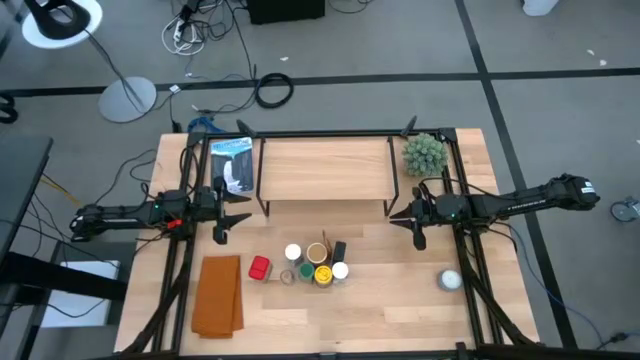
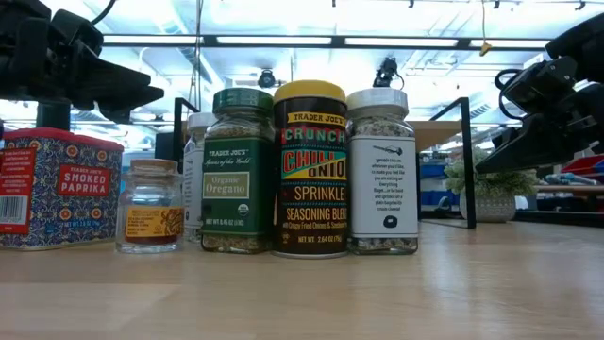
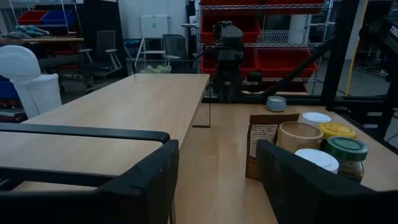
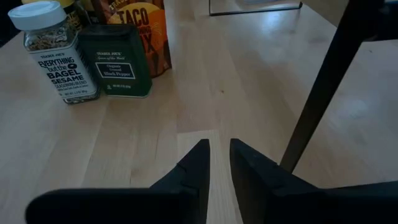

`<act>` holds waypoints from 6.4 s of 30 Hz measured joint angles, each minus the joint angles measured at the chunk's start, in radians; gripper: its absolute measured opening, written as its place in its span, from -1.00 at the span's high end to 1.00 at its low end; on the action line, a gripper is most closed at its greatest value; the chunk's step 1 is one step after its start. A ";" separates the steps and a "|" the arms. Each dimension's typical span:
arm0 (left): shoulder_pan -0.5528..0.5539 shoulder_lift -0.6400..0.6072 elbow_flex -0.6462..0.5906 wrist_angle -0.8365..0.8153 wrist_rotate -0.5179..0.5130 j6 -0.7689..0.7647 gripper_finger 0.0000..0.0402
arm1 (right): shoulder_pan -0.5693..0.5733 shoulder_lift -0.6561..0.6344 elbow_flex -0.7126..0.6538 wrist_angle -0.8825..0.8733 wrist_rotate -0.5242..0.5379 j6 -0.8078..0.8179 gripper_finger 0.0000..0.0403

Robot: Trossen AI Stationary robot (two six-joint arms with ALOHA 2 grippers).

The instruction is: Shelf spices

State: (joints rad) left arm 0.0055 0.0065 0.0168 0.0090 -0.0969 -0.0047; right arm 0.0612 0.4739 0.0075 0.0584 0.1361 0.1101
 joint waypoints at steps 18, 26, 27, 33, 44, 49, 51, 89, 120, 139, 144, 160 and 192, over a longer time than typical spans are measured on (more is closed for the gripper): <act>0.000 0.000 0.000 0.000 0.000 0.000 -0.10 | 0.000 0.000 0.000 0.000 0.000 0.000 0.68; 0.000 0.000 0.000 0.000 0.000 0.000 -0.10 | 0.000 0.000 0.000 0.000 0.000 0.000 0.68; 0.000 0.000 0.000 0.000 0.000 0.000 -0.10 | 0.000 0.000 0.000 0.000 0.000 0.000 0.68; 0.000 0.000 0.000 0.000 0.000 0.000 -0.10 | 0.000 0.000 0.000 0.000 0.000 0.000 0.68; 0.000 0.000 0.000 0.000 0.000 0.000 -0.10 | 0.000 0.000 0.000 0.000 0.000 0.000 0.68; 0.000 0.000 0.000 0.000 0.000 0.000 -0.10 | 0.000 0.000 0.000 0.000 0.000 0.000 0.68; 0.000 0.000 0.000 0.000 0.000 0.000 -0.10 | 0.000 0.000 0.000 0.000 0.000 0.000 0.68; 0.000 0.000 0.000 0.000 0.000 0.000 -0.10 | 0.000 0.000 0.000 0.000 0.000 0.000 0.68; 0.000 0.000 0.000 0.210 -0.112 -0.184 -0.10 | 0.000 0.000 0.000 0.000 0.000 0.000 0.68; -0.001 0.000 0.001 0.495 0.142 -0.289 -0.10 | 0.000 0.000 0.000 0.000 0.000 0.000 0.68; -0.001 0.000 0.001 0.507 0.201 -0.291 -0.10 | 0.000 0.000 0.000 0.000 0.000 0.000 0.68; -0.001 0.044 0.387 -0.204 0.081 -0.323 -0.10 | 0.000 0.000 0.000 0.000 0.000 0.000 0.68; -0.001 0.235 0.538 -0.303 -0.057 -0.471 -0.10 | 0.000 0.000 0.000 0.008 0.000 0.000 0.68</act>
State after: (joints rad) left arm 0.0048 0.2418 0.5551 -0.2940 -0.1537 -0.4758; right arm 0.0612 0.4736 0.0074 0.0666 0.1362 0.1101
